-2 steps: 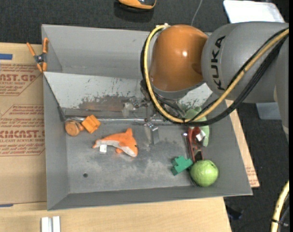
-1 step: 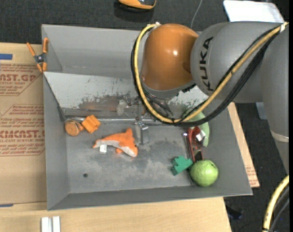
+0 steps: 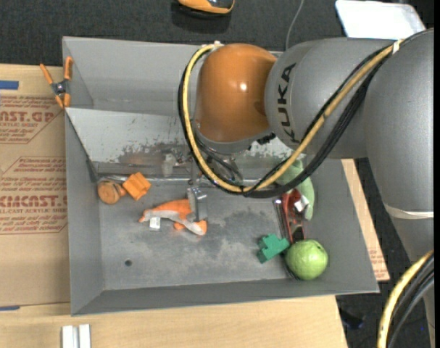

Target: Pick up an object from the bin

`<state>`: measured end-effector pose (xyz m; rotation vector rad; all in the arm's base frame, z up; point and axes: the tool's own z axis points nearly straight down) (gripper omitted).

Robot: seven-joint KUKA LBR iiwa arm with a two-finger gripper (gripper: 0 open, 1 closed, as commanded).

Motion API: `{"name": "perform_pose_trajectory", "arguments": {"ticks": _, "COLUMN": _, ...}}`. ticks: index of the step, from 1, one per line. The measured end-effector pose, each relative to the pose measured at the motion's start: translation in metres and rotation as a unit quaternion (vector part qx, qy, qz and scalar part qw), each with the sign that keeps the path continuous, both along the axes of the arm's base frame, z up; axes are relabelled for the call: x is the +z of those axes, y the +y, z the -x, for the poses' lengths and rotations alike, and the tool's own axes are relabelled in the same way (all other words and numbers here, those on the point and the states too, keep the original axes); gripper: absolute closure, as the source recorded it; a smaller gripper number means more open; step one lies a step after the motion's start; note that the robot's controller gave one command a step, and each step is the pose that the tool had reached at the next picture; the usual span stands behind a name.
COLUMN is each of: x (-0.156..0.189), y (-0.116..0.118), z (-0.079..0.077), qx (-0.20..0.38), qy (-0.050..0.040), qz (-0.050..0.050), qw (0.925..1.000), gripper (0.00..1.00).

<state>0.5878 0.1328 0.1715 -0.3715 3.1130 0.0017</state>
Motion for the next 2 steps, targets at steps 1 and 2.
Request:
{"name": "perform_pose_trajectory", "arguments": {"ticks": 1, "x": -0.028, "y": 0.000, "z": 0.010, "qx": 0.066, "qy": -0.0005, "qz": -0.001, "qw": 0.9978, "gripper": 0.00}}
{"name": "perform_pose_trajectory", "arguments": {"ticks": 2, "x": -0.056, "y": 0.009, "z": 0.000, "qx": -0.050, "qy": -0.0008, "qz": -0.001, "qw": 0.9987, "gripper": 0.00}}
